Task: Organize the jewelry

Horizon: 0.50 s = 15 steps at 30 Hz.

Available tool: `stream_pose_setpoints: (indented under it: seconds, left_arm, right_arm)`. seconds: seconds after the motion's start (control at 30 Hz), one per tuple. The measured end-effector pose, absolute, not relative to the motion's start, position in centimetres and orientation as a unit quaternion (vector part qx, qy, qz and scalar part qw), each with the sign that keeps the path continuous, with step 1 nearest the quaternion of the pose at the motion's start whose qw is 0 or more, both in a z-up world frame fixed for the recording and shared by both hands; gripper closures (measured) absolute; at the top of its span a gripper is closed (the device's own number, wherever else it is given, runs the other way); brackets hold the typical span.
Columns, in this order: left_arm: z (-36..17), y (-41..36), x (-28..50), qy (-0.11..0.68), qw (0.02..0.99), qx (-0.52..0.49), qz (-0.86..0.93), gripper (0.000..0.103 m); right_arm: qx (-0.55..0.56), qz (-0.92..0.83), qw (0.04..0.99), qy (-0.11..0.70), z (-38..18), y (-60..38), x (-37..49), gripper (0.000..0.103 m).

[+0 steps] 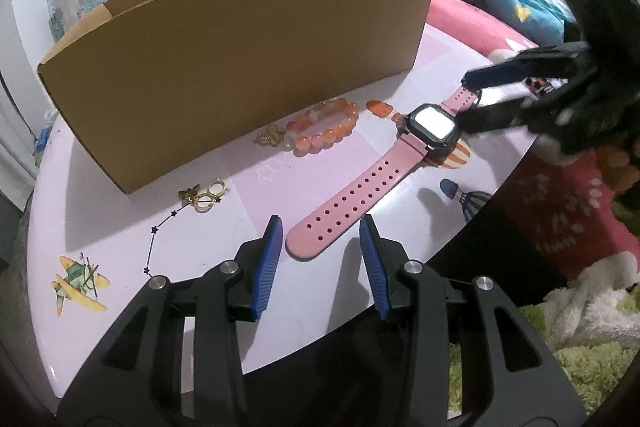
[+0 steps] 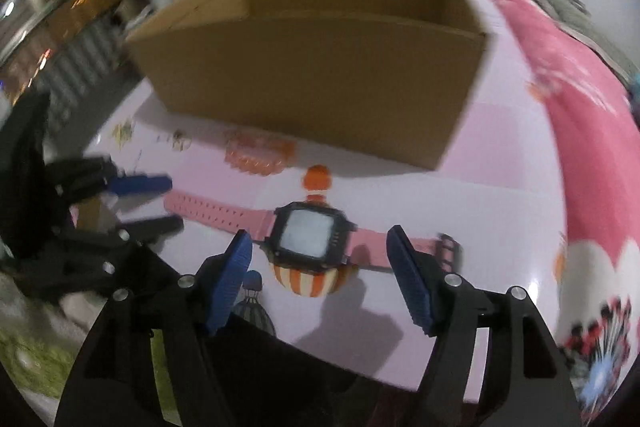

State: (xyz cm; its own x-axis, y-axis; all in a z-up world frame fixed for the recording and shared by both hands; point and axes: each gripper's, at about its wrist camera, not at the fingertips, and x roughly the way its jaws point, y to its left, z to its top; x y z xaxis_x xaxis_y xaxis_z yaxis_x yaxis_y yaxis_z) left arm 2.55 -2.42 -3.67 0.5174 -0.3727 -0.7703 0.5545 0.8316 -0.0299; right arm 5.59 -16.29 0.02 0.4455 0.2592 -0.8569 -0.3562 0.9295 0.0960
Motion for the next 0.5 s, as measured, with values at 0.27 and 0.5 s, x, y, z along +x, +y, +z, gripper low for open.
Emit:
stream_pose_setpoints:
  seconds: [0.27, 0.5]
  left_arm:
    - [-2.7, -2.7, 1.5, 0.386, 0.87, 0.12, -0.284, 0.065]
    - [-2.7, -4.7, 1.1, 0.367, 0.866, 0.15, -0.303, 0.065]
  right_arm:
    - [-0.171, 0.259, 0.799, 0.515, -1.4, -14.7, 5.8, 0.035]
    - [-0.205, 0.287, 0.768, 0.535, -1.1, -14.9, 6.8, 0.05]
